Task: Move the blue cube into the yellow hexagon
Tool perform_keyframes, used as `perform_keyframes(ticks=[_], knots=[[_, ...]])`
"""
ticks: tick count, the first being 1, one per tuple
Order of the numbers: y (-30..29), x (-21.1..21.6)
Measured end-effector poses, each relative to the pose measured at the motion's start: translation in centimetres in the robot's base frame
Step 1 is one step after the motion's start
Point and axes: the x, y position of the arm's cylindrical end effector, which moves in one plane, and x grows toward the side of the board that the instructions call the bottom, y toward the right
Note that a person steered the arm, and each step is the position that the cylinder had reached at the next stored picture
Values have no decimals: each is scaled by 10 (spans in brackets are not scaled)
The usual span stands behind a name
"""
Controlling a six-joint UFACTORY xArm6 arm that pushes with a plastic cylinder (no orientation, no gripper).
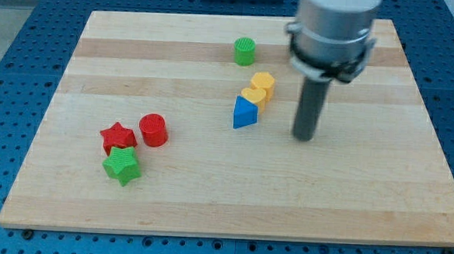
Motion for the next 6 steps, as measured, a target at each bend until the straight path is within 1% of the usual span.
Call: perform_keyframes(ticks=[1, 2, 3, 4, 6], knots=[[51, -69], [96, -126], [95, -169], [63, -174], [-55, -113]])
